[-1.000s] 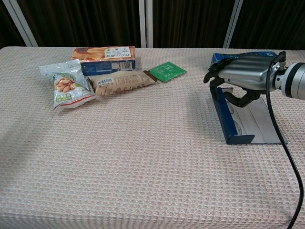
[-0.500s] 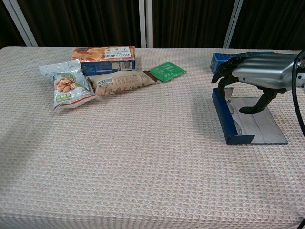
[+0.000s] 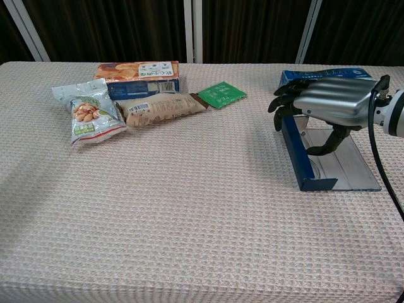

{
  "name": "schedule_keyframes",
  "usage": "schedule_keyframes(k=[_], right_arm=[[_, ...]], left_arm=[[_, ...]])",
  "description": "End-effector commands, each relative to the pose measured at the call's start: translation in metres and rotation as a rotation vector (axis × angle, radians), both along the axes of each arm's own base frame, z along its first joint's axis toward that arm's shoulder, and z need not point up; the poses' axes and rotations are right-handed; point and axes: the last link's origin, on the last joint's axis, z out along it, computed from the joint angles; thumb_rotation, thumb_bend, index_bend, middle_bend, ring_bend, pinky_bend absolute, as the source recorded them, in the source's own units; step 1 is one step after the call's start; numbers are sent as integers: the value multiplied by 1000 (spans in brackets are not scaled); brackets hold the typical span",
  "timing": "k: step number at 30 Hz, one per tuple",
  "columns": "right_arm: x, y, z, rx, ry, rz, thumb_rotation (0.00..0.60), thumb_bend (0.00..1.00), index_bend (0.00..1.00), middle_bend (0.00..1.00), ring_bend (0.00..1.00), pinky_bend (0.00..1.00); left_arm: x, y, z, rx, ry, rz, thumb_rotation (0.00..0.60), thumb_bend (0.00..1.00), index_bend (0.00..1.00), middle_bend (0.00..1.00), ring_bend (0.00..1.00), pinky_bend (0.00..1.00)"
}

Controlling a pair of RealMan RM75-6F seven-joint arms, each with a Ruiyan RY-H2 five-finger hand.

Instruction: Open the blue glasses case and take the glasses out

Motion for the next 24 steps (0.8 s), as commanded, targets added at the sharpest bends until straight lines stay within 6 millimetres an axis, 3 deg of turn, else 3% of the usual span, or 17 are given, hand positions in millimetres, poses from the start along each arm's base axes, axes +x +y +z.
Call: schedule_keyframes(k=[1, 17, 24], right_arm=[[5, -3, -5, -2, -15, -1, 600, 176, 320, 157, 1, 0], [63, -40, -45, -60, -98, -39, 600, 186, 318, 168, 2, 0], [70, -48, -54, -15, -129, -143, 600, 213, 317, 178, 1, 0]], left_arm=[[-1, 0, 0, 2, -1, 3, 600, 31, 233, 219, 121, 144], [-5, 1, -2, -9, -3, 8, 600, 30, 233, 219, 121, 144], [-8, 1, -1, -8, -6, 9, 600, 31, 233, 219, 121, 143]])
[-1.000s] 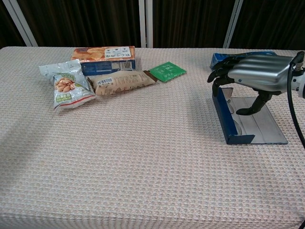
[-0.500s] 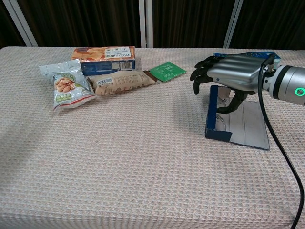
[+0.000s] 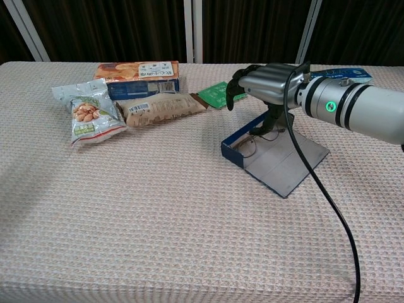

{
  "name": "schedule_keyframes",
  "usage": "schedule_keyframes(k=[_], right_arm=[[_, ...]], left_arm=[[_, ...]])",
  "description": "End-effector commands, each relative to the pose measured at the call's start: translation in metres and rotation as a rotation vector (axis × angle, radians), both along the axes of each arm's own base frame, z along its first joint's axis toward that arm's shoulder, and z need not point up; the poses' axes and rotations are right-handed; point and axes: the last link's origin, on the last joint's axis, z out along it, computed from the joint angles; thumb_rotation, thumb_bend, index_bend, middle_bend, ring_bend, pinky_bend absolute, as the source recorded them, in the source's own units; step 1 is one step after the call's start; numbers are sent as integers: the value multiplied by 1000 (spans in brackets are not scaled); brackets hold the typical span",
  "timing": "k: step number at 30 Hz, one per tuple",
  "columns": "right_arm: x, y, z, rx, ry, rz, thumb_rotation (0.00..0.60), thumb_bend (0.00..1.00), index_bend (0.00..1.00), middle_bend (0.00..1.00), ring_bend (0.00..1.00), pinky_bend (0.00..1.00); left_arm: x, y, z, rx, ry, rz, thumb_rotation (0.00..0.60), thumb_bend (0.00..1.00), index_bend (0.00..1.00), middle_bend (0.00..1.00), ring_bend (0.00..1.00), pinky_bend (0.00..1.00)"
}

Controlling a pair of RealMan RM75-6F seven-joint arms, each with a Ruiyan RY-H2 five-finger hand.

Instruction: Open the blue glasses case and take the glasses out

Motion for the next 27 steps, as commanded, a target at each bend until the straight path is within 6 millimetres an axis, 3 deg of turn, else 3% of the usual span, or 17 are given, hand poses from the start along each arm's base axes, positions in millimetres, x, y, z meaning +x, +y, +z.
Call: schedule_keyframes(k=[1, 6, 27], right_arm=[[1, 1, 1, 42, -30, -49, 600, 228, 317, 181, 1, 0], [-11, 4, 11, 69, -42, -86, 600, 321, 366, 192, 1, 0], [-18, -4, 14, 65, -20, -91, 600, 361, 421, 214, 1, 0]], left_arm=[[-1, -1, 0, 0, 0, 2, 600, 30, 233, 219, 121, 143], [-4, -2, -1, -5, -5, 11, 600, 31, 233, 219, 121, 144], [-3, 1, -1, -3, -5, 10, 600, 31, 233, 219, 121, 142]])
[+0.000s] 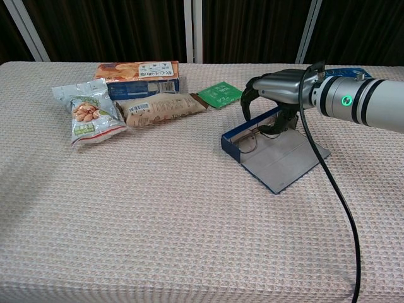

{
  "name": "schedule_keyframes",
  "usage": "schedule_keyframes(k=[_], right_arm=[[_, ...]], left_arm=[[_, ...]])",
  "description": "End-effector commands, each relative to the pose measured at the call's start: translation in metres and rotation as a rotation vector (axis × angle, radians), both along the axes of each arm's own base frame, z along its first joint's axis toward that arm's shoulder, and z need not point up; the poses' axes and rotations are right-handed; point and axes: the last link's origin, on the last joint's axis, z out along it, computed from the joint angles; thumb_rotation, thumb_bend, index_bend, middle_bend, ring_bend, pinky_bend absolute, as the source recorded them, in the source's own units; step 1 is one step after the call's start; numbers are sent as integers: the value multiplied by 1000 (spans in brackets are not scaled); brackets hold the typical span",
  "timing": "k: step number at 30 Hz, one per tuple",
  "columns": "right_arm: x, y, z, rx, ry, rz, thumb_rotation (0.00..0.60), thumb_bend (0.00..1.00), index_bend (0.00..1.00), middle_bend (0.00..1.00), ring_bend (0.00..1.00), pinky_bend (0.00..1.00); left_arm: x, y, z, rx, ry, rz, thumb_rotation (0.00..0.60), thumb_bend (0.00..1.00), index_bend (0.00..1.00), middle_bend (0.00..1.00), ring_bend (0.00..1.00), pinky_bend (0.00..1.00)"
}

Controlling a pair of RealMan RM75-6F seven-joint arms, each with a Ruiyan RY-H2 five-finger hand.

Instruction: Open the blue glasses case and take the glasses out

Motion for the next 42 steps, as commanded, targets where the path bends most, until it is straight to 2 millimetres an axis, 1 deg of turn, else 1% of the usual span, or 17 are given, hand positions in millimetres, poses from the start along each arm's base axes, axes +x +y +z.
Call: schedule_keyframes(k=[1, 16, 22, 26, 29, 34, 39, 42], right_arm=[[0, -1, 0, -5, 3, 1, 600, 362, 425, 216, 1, 0], [1, -6, -2, -22, 3, -5, 600, 375, 487, 227, 1, 0], [1, -7, -4, -29, 5, -5, 600, 385, 526, 235, 1, 0], [3, -7, -4, -37, -8, -4, 600, 397, 576, 236, 4, 0], [5, -5, 1, -60, -39, 7, 600, 419, 618, 240, 10, 0], [11, 2, 9, -137, -95, 39, 600, 433, 629, 248, 15, 0], [22, 14, 5, -196, -150, 55, 600, 447, 645, 257, 23, 0], [30, 18, 0, -244, -151, 97, 600, 455, 657, 265, 39, 0]], left_arm=[[0, 0, 0, 0, 1, 0, 600, 31, 233, 219, 121, 142], [-3, -1, 0, 4, -2, 7, 600, 31, 233, 219, 121, 141], [-4, -1, 0, 5, -3, 8, 600, 31, 233, 218, 120, 141], [-5, -2, 0, 6, -4, 9, 600, 31, 233, 218, 120, 141], [-5, -2, 1, 9, -6, 9, 600, 30, 233, 218, 120, 141], [-5, -2, 1, 10, -6, 5, 600, 30, 232, 217, 120, 140], [-3, -1, 1, 13, -9, -6, 600, 31, 232, 217, 121, 140], [-2, -2, 1, 13, -8, -10, 600, 31, 232, 217, 120, 140]])
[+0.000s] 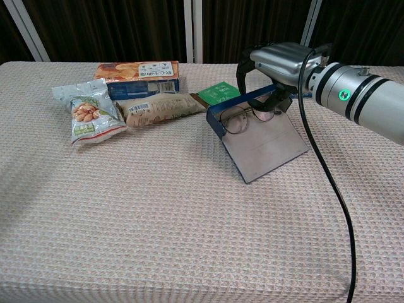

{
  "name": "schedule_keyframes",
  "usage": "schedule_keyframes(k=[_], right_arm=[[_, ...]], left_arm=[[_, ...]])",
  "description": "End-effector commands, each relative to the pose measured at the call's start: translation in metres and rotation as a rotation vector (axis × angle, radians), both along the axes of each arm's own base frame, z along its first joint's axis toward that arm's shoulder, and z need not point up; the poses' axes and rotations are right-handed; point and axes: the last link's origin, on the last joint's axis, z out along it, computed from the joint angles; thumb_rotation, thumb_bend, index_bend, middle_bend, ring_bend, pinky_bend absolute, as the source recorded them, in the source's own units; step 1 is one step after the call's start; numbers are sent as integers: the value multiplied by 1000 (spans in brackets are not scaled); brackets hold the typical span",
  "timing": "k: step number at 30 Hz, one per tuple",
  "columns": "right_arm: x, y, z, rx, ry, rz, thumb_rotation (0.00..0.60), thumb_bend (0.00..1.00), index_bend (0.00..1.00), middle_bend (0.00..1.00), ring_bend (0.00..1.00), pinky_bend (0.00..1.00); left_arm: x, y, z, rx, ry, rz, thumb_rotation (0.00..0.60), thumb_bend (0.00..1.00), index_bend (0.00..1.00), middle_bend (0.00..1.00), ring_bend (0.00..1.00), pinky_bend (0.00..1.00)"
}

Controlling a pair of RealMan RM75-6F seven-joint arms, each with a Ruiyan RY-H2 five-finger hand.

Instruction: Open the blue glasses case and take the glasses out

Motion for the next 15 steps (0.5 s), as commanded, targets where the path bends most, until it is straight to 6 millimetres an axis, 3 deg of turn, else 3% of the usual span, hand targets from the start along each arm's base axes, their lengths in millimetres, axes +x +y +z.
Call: schedule_keyframes(k=[1, 15], right_arm=[[8, 7, -8, -43, -11, 29, 600, 455, 658, 266, 41, 0], [3, 5, -22, -111, 42, 69, 600, 455, 662, 274, 50, 0]], left_arm=[[0, -1, 0, 0, 1, -1, 600, 30, 232, 217, 121, 140], [-1, -2, -1, -7, 1, 5, 600, 30, 231, 218, 120, 137]])
